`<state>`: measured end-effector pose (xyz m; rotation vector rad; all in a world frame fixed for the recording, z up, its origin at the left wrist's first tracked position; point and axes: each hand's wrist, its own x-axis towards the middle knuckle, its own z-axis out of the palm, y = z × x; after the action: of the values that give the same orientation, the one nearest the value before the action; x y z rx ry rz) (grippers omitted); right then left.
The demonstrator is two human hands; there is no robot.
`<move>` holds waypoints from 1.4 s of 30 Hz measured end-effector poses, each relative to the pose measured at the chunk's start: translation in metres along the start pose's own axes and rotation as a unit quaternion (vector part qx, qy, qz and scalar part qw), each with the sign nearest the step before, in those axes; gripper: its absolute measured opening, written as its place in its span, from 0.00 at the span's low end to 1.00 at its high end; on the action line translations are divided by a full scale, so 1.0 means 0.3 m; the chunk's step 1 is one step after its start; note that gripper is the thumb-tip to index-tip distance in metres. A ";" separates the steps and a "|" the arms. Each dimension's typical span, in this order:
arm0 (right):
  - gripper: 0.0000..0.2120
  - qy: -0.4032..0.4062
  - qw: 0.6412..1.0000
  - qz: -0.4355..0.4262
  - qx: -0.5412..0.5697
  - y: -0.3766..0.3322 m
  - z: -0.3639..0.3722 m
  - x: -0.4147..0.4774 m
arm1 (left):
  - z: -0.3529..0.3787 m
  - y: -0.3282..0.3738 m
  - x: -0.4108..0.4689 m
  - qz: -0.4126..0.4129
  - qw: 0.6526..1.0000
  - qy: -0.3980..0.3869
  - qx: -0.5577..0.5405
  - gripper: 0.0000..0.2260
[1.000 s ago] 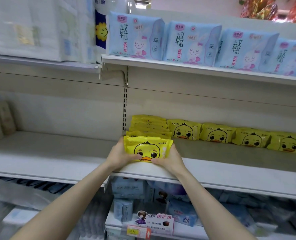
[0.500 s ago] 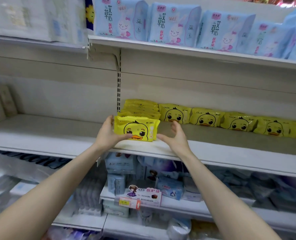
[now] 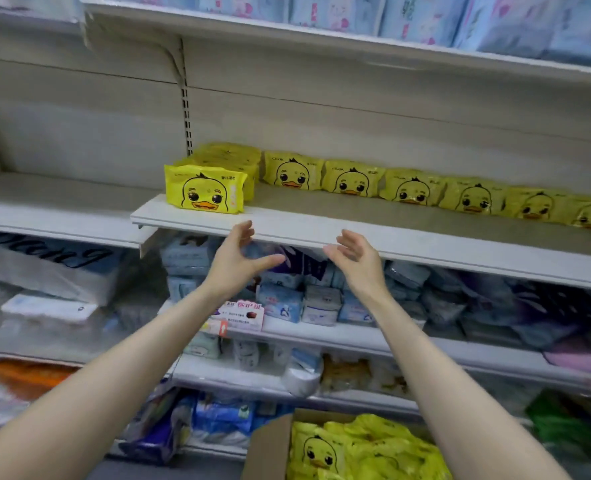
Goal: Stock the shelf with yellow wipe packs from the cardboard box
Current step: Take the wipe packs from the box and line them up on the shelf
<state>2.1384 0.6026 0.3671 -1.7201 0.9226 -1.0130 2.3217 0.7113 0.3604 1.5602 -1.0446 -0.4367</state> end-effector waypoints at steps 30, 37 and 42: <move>0.23 -0.064 0.920 0.384 -0.033 1.044 -0.288 -0.832 | 0.658 -0.743 -0.833 -0.371 0.893 -0.245 0.066 0.36; 0.22 -0.074 0.893 0.443 -0.039 1.154 -0.226 -0.985 | 0.653 -0.880 -0.956 -0.407 0.833 -0.349 0.135 0.39; 0.23 -0.077 0.882 0.462 -0.045 1.190 -0.200 -1.045 | 0.704 -0.940 -0.976 -0.364 0.792 -0.440 0.216 0.34</move>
<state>1.9106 0.7532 -0.0262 -1.1512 1.4797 -0.1903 2.1128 0.8083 -0.0356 2.2303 -1.2267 -1.6838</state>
